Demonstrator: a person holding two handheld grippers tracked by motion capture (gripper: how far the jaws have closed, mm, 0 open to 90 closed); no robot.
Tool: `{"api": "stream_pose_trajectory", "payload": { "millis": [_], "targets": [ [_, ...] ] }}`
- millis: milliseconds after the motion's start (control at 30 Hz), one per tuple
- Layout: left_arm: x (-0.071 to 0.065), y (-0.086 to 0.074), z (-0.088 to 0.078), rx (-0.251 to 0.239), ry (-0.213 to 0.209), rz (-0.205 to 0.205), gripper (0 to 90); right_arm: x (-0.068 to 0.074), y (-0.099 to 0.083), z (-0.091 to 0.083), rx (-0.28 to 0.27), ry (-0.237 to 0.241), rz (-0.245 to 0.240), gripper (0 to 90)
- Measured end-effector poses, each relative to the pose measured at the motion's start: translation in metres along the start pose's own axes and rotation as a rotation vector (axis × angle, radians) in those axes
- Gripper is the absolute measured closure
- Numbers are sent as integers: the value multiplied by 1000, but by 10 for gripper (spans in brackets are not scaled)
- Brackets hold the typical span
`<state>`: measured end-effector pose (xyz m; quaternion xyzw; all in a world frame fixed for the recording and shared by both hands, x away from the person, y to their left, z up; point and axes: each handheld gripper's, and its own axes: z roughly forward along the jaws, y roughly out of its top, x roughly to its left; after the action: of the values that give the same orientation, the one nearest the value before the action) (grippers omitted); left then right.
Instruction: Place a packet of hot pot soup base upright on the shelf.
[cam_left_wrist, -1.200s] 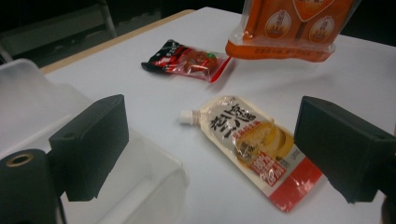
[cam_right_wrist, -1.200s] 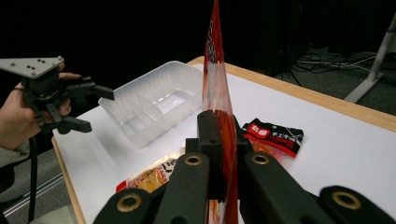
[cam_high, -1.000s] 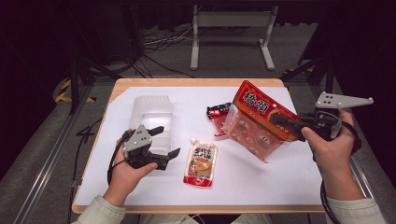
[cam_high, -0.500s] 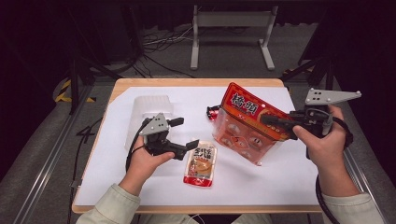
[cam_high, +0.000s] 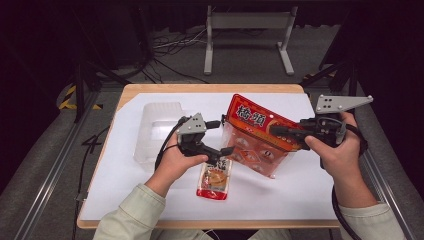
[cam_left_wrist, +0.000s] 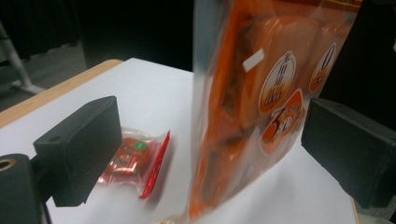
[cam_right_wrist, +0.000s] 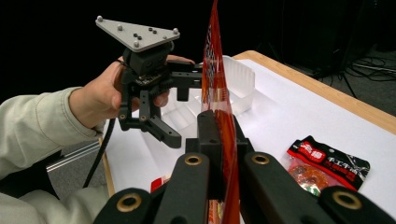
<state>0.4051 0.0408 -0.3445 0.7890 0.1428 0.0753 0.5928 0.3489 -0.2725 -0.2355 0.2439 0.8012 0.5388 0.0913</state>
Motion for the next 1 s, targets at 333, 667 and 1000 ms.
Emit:
{"api": "stream_pose_trajectory", "payload": {
  "millis": [333,667,1000],
  "targets": [
    [-5,10,15,-24,-90,25,64,1,1,14,-8,60,-1,900],
    [-10,11,21,-19,-171,57,245,1,3,26,-36,102,12,900],
    [-15,11,23,44,-216,90,607,-4,-3,30,-72,107,38,900]
  ]
}}
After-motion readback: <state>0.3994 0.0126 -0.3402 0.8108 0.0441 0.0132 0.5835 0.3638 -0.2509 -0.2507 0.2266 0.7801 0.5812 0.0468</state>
